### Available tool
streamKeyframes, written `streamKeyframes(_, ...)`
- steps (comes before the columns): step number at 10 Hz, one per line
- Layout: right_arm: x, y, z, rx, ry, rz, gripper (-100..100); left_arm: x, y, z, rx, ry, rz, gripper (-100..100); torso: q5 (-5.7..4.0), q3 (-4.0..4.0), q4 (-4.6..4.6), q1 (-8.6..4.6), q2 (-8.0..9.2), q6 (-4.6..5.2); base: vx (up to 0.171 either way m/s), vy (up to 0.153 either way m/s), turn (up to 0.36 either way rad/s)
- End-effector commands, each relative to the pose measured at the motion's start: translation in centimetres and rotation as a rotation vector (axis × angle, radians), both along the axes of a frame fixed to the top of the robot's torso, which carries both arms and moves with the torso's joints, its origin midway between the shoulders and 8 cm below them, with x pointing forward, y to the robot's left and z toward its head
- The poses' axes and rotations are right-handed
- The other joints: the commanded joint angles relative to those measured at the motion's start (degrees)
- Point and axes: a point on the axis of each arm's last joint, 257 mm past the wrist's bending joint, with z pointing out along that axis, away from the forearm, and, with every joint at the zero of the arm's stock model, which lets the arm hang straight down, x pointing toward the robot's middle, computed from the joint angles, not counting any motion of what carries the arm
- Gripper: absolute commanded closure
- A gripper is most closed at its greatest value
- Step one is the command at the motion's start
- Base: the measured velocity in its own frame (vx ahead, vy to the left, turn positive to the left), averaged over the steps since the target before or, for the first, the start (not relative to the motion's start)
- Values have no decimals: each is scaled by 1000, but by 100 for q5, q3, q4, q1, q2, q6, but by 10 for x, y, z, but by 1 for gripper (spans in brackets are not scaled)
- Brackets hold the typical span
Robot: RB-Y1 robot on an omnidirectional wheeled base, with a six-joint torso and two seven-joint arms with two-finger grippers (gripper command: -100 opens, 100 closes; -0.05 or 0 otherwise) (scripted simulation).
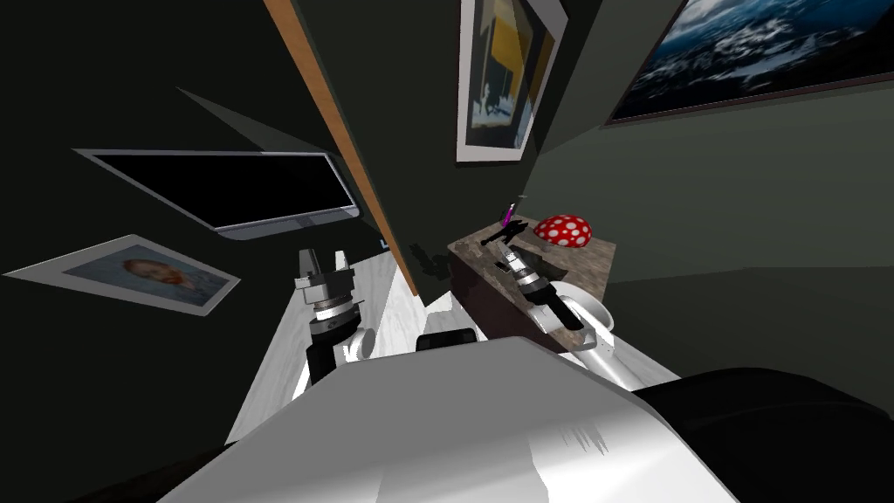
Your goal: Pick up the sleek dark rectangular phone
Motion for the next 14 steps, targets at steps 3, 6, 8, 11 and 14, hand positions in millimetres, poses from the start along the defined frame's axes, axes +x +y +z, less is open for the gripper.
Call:
streamKeyframes(3,3,-5,-21,-113,56,21,-100,0,0,0,0,0,0,0,0,-2,-1,1,-3,0,24,-5,64)
streamKeyframes(6,2,-17,-52,-216,131,26,-100,0,0,0,0,0,0,0,1,-5,-2,2,-8,1,40,-3,77)
streamKeyframes(8,0,-24,-69,-287,175,37,-100,0,0,0,0,0,0,0,0,-5,-2,2,-9,2,47,-4,44)
streamKeyframes(11,-4,-33,-86,-374,221,54,-100,0,0,0,0,0,0,0,1,-3,-1,5,-4,2,32,3,43)
streamKeyframes(14,-8,-44,-104,-469,270,75,-100,0,0,0,0,0,0,0,0,-10,-4,3,-17,1,58,-1,41)
